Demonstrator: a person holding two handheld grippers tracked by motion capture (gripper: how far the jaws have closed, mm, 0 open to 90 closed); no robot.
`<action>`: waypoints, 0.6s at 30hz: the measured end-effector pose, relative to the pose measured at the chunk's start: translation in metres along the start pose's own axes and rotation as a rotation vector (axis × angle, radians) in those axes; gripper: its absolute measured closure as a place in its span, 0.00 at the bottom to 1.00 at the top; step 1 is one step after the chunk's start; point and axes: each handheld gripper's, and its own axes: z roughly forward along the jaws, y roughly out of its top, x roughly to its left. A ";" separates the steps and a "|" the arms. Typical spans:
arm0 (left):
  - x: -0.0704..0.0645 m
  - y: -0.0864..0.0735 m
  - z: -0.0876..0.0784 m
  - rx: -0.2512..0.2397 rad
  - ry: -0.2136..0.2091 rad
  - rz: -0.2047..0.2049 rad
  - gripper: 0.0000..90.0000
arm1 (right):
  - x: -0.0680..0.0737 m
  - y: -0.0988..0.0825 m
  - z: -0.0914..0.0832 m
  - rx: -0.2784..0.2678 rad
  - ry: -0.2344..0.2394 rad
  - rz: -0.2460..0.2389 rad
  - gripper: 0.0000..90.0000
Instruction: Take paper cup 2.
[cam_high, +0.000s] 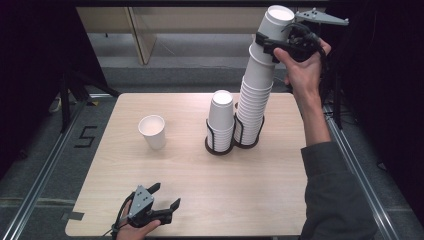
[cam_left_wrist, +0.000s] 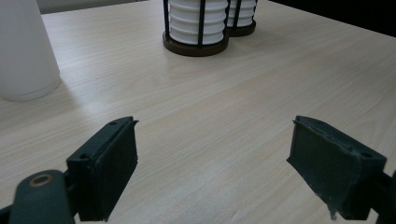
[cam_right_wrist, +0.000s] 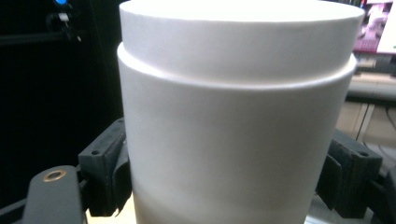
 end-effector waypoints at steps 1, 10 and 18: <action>0.000 0.000 0.000 -0.001 0.000 -0.001 0.16 | 0.001 0.004 -0.004 -0.006 -0.004 -0.003 0.21; 0.000 0.000 0.000 0.000 0.003 0.001 0.16 | -0.008 0.019 -0.044 -0.036 -0.044 -0.010 0.21; 0.001 0.001 -0.001 0.001 0.013 0.004 0.16 | -0.022 -0.003 -0.085 -0.010 -0.077 -0.024 0.22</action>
